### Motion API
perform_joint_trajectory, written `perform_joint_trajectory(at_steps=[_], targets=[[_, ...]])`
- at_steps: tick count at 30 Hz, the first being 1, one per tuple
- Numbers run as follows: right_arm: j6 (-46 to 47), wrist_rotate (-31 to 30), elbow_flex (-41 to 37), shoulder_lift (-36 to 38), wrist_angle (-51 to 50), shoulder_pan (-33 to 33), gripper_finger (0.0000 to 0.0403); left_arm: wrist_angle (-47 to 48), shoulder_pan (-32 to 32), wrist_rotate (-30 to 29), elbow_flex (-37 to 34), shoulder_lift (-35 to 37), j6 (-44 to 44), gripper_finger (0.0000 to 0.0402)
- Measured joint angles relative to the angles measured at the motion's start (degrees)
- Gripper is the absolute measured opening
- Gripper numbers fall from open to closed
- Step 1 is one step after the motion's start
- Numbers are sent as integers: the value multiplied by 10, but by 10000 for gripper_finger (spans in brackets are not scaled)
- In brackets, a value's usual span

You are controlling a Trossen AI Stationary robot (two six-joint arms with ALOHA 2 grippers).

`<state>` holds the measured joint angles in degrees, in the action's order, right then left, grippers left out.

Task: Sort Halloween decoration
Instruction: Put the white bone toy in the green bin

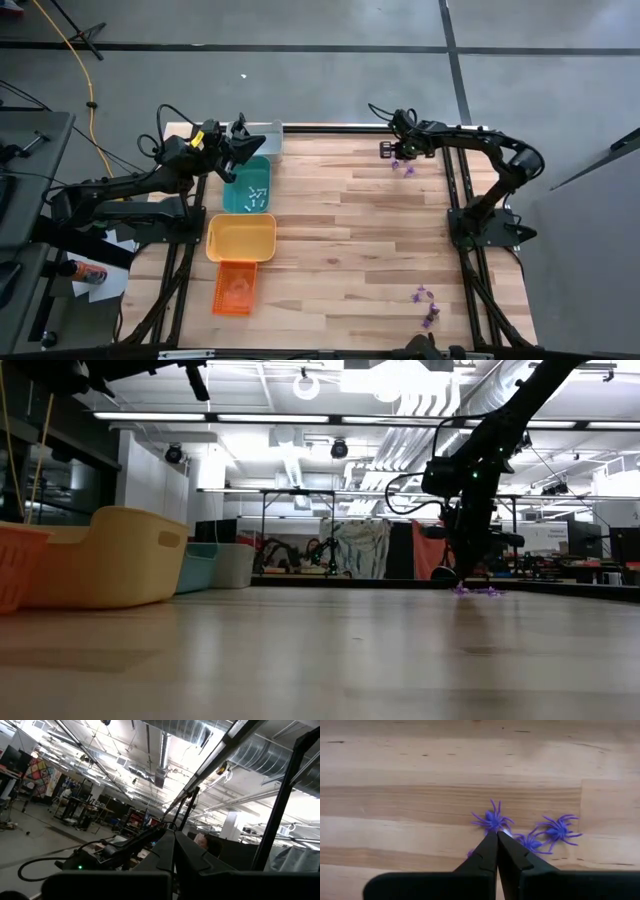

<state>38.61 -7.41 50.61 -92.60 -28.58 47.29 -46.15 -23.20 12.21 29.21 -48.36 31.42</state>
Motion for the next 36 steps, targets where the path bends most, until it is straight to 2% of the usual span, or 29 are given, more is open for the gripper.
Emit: perform_joint_trajectory(at_steps=[10,36], targets=[[6,1,0,-4,-6,0,0,0,0,0,0,0,0,0],[25,53,0,-23,-21,-1,0,0,0,7,0,0,14,0]])
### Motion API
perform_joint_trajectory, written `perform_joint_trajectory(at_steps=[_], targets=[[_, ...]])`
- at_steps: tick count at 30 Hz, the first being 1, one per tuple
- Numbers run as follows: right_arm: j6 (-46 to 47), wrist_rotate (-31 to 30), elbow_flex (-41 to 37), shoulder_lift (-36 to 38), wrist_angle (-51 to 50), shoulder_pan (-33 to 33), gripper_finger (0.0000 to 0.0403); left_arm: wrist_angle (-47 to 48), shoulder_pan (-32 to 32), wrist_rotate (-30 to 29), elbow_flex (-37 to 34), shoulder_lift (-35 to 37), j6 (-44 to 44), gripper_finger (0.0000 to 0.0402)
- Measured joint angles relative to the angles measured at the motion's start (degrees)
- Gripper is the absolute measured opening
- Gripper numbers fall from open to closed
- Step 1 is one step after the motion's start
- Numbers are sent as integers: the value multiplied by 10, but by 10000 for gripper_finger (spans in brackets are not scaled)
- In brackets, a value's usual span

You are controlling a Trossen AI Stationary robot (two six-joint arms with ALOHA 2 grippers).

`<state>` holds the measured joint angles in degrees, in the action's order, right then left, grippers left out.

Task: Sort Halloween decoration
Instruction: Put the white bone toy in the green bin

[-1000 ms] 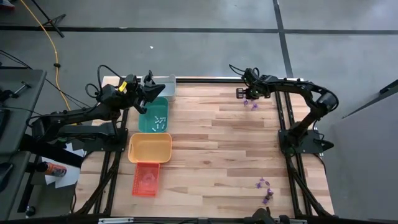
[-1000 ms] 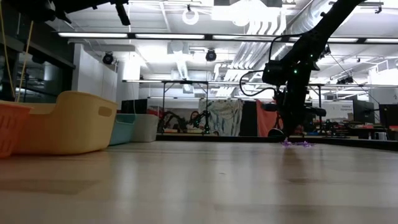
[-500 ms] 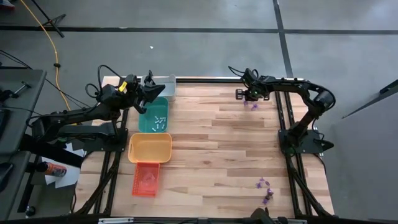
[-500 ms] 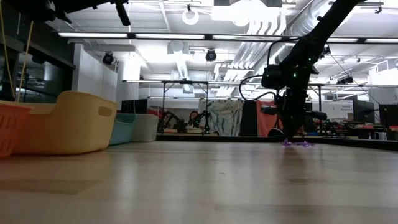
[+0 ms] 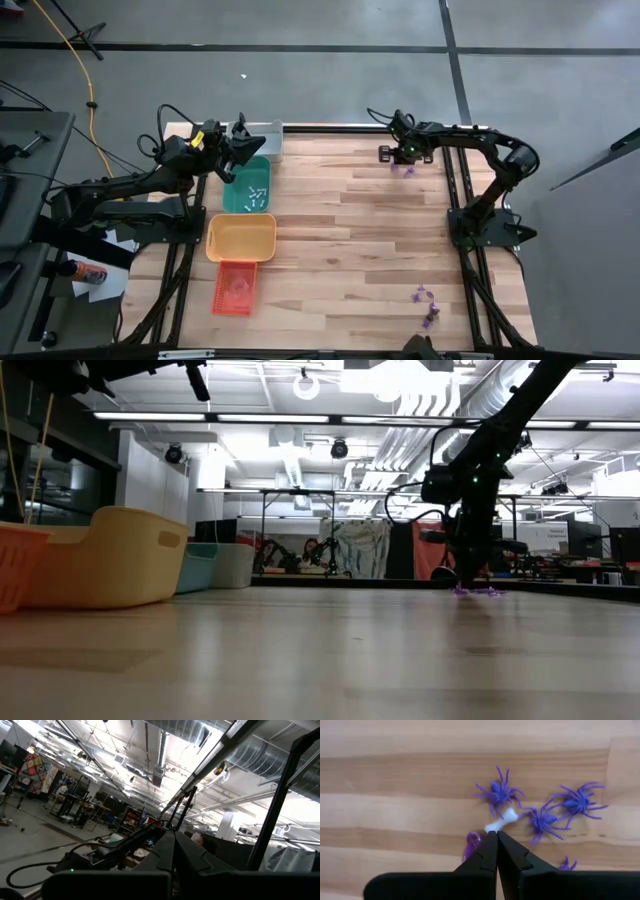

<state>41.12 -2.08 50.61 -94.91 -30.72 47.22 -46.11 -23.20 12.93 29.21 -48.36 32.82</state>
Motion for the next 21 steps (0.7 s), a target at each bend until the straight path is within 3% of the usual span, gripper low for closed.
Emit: perform_joint_trajectory(at_steps=[11,21], targets=[[-24,67,0,4,-42,0,0,0,0,0,0,0,0,0],[-5,26,1,50,3,28,0,0,0,0,0,0,1,0]])
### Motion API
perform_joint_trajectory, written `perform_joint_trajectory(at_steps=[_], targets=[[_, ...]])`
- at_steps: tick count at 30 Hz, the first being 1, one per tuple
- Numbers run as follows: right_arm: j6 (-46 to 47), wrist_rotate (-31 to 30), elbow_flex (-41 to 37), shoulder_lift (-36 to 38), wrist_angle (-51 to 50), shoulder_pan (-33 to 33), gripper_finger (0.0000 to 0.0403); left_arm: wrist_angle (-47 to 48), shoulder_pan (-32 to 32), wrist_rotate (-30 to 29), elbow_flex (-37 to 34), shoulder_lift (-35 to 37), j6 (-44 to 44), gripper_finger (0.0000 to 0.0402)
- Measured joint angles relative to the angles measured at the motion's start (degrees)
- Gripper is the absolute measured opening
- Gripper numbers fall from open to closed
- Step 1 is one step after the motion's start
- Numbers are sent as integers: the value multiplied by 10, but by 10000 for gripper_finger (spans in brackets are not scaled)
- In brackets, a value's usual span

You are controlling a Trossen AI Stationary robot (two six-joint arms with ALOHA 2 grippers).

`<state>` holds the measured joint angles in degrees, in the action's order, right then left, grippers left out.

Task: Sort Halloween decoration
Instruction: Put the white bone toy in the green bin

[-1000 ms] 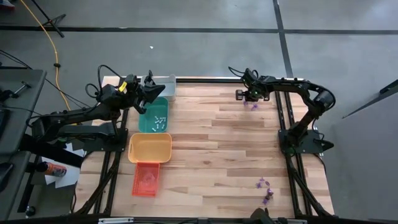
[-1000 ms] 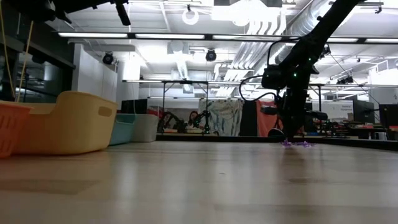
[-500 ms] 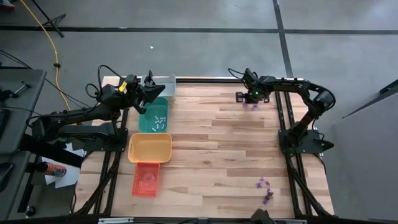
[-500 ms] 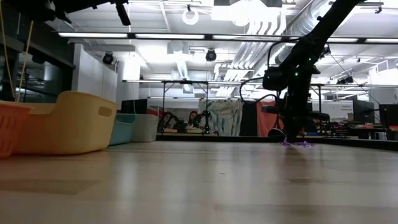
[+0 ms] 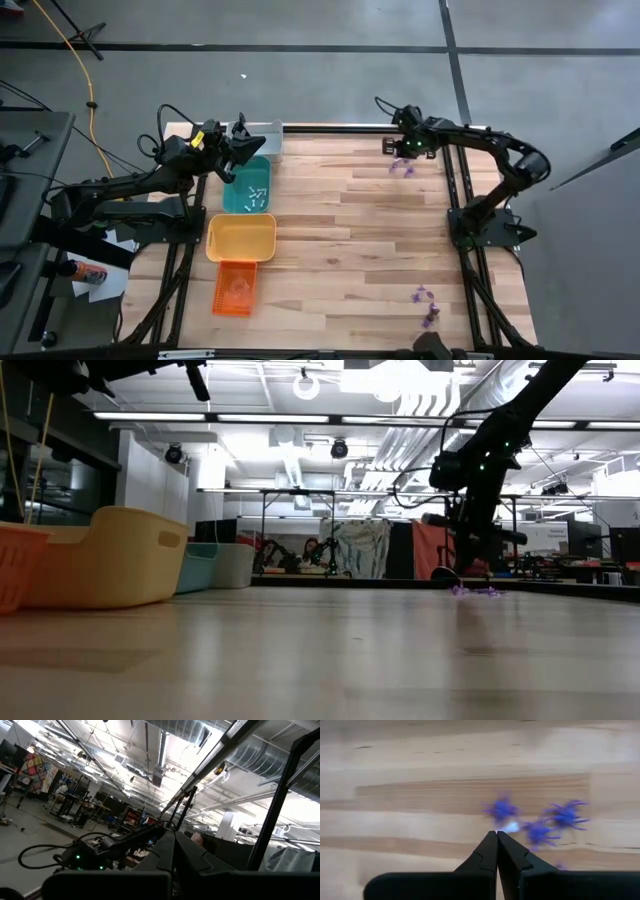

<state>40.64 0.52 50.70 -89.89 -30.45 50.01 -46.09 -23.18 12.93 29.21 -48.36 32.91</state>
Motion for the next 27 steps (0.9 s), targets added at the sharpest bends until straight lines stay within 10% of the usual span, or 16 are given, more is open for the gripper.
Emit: perform_joint_trajectory(at_steps=[27], targets=[[14,-3,0,-54,8,2,0,23,0,0,0,0,0,0]])
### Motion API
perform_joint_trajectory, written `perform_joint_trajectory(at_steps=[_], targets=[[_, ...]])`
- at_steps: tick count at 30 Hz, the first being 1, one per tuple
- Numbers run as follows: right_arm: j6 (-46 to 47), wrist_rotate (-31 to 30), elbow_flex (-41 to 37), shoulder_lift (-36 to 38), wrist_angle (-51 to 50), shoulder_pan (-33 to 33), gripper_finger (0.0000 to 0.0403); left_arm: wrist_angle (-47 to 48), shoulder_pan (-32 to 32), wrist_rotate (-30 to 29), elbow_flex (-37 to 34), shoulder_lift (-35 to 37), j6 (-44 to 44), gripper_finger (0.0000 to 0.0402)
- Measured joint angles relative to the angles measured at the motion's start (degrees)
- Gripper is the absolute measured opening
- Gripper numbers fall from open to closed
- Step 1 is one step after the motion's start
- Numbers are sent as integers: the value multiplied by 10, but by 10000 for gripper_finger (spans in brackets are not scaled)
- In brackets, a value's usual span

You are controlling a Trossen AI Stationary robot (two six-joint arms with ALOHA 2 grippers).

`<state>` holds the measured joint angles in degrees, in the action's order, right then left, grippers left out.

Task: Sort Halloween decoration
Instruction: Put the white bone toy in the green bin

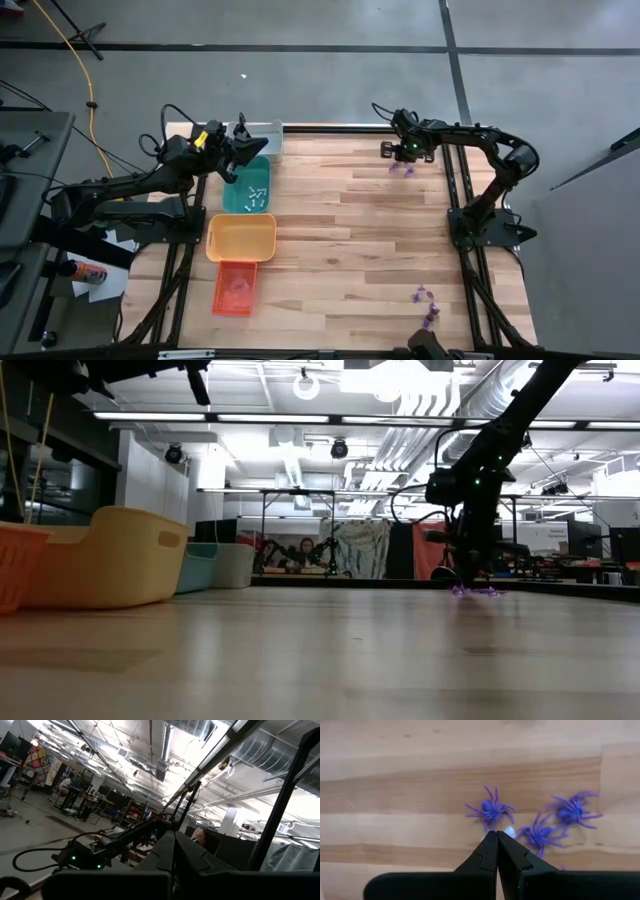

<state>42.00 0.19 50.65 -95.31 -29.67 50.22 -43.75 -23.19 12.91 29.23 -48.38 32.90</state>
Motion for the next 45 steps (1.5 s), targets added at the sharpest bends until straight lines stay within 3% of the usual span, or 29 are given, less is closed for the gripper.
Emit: perform_joint_trajectory(at_steps=[18,25,31,39,45], targets=[[-64,75,-1,12,-96,-31,0,7,0,0,0,0,14,0],[-79,82,-1,90,-160,-50,0,7,0,0,0,0,14,0],[-57,40,-1,153,-215,-97,0,7,0,0,0,0,14,0],[133,-12,-33,160,-200,-156,0,11,0,1,0,0,15,0],[307,-12,-118,160,-89,-169,0,11,0,30,0,0,14,0]])
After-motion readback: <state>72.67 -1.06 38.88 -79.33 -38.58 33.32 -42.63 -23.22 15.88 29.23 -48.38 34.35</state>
